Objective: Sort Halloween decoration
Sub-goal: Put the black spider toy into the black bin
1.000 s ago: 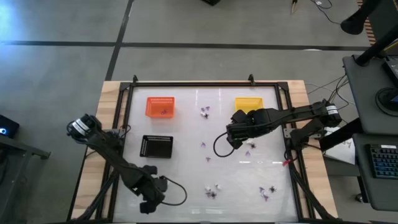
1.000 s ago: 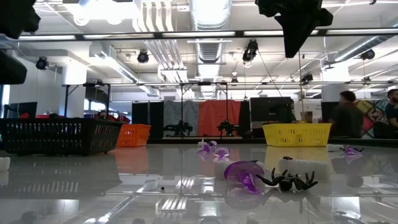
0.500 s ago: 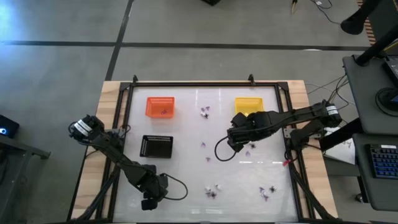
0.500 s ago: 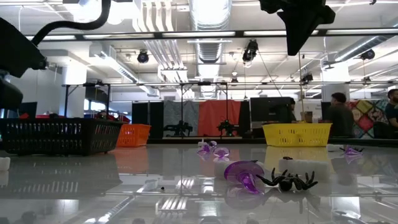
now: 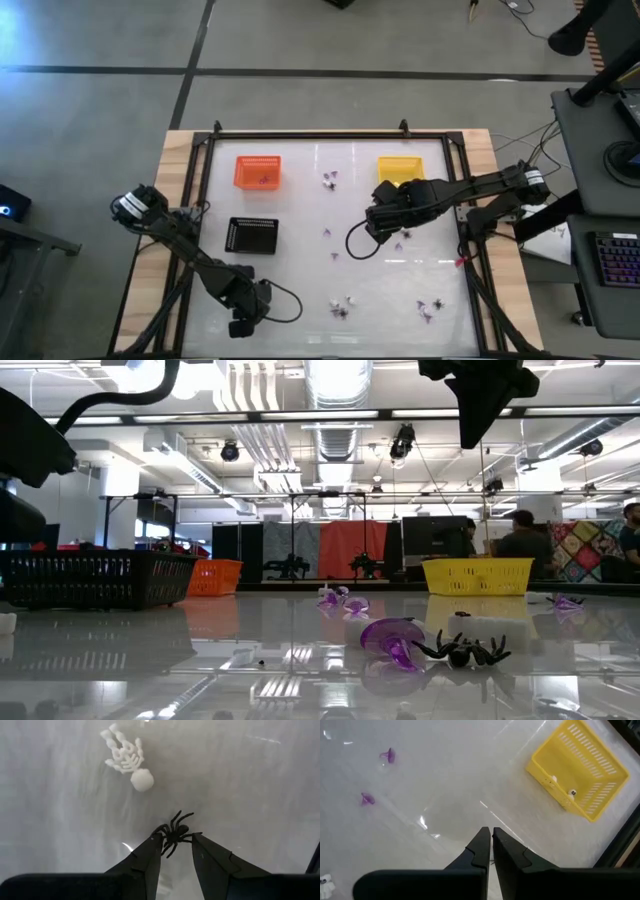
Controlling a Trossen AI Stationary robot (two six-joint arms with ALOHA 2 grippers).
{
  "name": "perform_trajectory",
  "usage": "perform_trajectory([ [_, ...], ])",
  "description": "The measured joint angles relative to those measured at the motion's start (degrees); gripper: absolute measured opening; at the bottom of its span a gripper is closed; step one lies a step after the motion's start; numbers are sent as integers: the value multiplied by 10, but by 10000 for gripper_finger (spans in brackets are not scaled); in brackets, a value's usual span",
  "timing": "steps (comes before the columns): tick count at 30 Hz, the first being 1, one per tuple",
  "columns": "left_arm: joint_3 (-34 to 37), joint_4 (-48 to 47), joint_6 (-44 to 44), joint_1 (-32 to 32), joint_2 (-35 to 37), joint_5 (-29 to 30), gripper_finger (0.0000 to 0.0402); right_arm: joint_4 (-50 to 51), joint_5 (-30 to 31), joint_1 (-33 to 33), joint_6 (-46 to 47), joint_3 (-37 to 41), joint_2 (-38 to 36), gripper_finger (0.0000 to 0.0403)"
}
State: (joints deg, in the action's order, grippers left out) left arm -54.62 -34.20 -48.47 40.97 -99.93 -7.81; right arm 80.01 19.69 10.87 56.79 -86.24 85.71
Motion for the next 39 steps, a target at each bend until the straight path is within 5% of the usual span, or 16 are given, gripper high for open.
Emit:
perform_trajectory([
  [8, 7, 6, -2, 1, -14, 13, 87, 0, 0, 0, 3, 0, 0, 13],
  [16, 13, 6, 5, 1, -14, 28, 9, -2, -1, 0, 3, 0, 0, 13],
  [39, 21, -11, -37, 0, 102, 83, 1, -11, -1, 2, 3, 0, 0, 13],
])
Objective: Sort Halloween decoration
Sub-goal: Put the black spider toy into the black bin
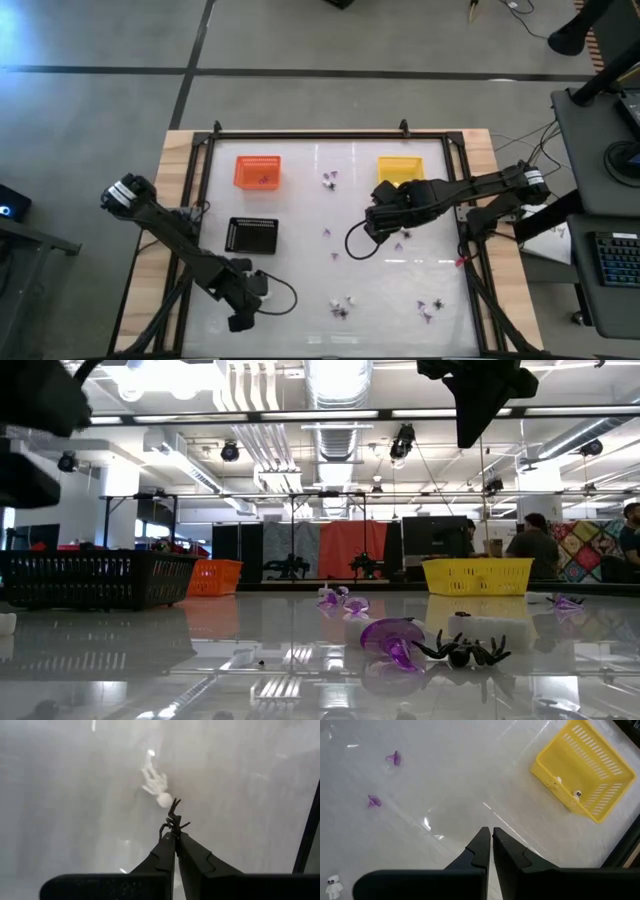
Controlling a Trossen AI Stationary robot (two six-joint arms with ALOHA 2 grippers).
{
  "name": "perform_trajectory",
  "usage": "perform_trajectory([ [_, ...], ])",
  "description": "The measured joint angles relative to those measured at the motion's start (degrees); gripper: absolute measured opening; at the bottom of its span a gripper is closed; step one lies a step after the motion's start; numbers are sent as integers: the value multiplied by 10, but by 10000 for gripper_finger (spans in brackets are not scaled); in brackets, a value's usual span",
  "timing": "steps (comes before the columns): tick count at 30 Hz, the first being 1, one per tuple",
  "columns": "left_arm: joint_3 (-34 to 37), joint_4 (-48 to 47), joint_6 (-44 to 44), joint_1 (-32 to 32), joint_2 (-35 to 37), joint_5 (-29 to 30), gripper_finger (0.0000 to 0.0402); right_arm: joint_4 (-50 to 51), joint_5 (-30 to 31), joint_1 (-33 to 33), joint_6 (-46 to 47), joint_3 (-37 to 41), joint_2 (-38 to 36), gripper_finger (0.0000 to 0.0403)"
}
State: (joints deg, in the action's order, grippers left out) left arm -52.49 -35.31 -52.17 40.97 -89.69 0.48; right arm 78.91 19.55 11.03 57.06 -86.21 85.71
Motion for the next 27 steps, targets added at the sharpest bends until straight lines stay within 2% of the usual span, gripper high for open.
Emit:
perform_trajectory([
  [9, 0, -86, -50, 0, 82, 69, 1, 0, 0, 0, -1, 0, 0, 13],
  [18, -1, -206, -94, -17, 166, 169, 0, 0, 0, 0, -9, 0, 0, 13],
  [23, -1, -264, -93, -43, 208, 203, 0, -1, 1, 0, -16, 0, 0, 13],
  [27, 0, -271, -43, -78, 244, 215, 0, -4, 19, 0, -16, 0, 0, 13],
])
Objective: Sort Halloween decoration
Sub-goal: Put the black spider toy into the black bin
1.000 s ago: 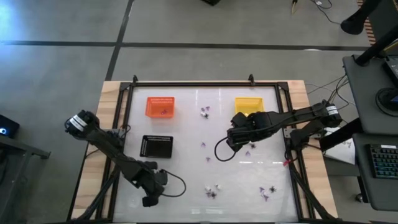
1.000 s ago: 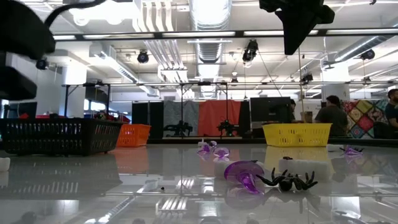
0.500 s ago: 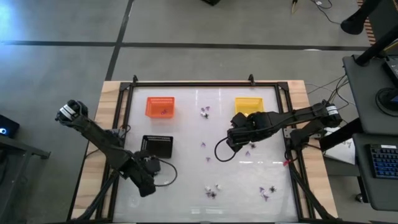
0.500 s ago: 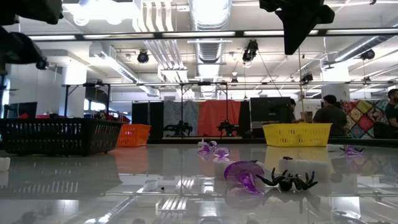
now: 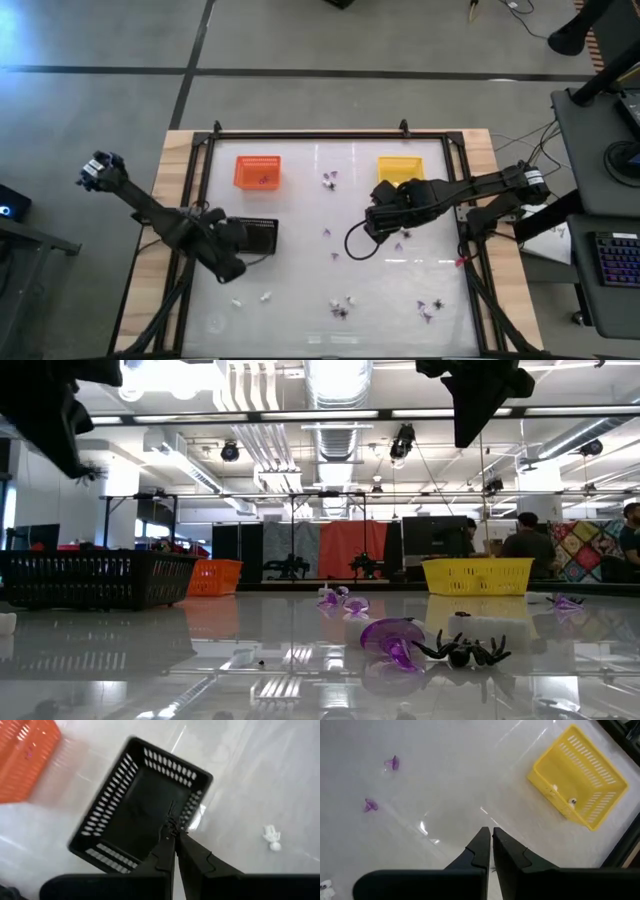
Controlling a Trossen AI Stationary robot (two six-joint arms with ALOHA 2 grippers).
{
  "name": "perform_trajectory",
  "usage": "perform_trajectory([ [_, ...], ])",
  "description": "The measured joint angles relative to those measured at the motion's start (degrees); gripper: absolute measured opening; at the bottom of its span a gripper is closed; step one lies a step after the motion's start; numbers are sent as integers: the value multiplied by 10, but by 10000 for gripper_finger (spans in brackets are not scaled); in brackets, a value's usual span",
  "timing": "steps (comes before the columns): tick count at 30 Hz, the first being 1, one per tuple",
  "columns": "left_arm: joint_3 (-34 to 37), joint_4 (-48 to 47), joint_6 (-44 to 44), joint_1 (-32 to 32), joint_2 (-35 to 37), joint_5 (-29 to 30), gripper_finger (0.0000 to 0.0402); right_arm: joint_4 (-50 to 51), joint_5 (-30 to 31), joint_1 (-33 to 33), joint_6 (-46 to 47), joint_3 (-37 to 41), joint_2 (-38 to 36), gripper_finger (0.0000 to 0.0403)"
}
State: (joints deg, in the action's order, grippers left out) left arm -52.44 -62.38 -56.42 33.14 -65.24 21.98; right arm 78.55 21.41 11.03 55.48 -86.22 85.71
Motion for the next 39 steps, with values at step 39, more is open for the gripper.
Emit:
perform_trajectory([
  [39, 157, 105, 262, -221, 65, -167, 11, 0, 12, -10, 24, 0, 0, 13],
])
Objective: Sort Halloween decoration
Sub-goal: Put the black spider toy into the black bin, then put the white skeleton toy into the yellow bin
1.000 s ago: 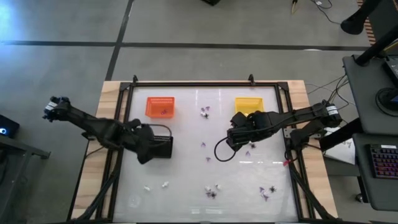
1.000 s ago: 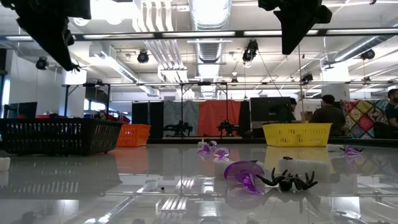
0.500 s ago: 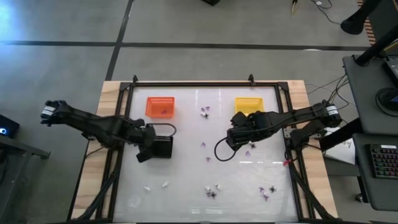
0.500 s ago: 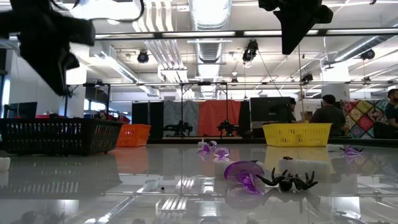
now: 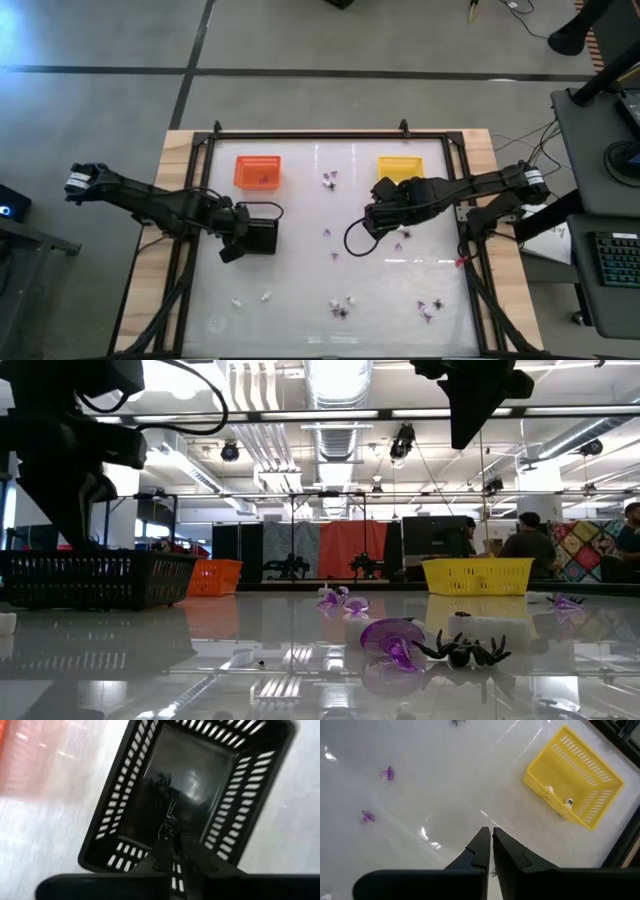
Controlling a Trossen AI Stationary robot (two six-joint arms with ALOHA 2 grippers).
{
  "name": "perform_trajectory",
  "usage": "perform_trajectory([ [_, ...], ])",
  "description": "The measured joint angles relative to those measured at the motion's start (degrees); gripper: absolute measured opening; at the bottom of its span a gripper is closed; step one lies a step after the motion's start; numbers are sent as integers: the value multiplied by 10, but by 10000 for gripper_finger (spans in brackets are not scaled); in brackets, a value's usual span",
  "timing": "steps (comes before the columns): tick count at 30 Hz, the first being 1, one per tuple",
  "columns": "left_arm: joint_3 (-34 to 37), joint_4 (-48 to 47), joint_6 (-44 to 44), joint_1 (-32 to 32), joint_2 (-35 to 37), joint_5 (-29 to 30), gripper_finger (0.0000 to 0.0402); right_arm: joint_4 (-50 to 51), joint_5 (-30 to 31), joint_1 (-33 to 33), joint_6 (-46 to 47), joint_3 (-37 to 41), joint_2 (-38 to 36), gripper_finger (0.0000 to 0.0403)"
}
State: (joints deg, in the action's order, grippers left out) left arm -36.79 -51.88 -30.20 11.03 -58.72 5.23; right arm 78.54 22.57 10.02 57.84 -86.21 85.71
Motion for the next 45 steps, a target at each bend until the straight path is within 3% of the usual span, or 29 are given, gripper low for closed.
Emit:
perform_trajectory([
  [14, -33, -3, 53, -1, 0, 19, 92, 0, 17, -2, 46, 0, 0, 13],
  [25, -100, -33, 90, -1, 6, 118, 96, -12, 31, -2, 83, 2, 8, 13],
  [30, -121, -36, 109, -4, 12, 164, 96, -18, 2, -3, 63, 2, 15, 13],
  [45, -143, -62, 135, -29, 20, 167, 96, -26, -3, -23, -9, 2, 40, 13],
])
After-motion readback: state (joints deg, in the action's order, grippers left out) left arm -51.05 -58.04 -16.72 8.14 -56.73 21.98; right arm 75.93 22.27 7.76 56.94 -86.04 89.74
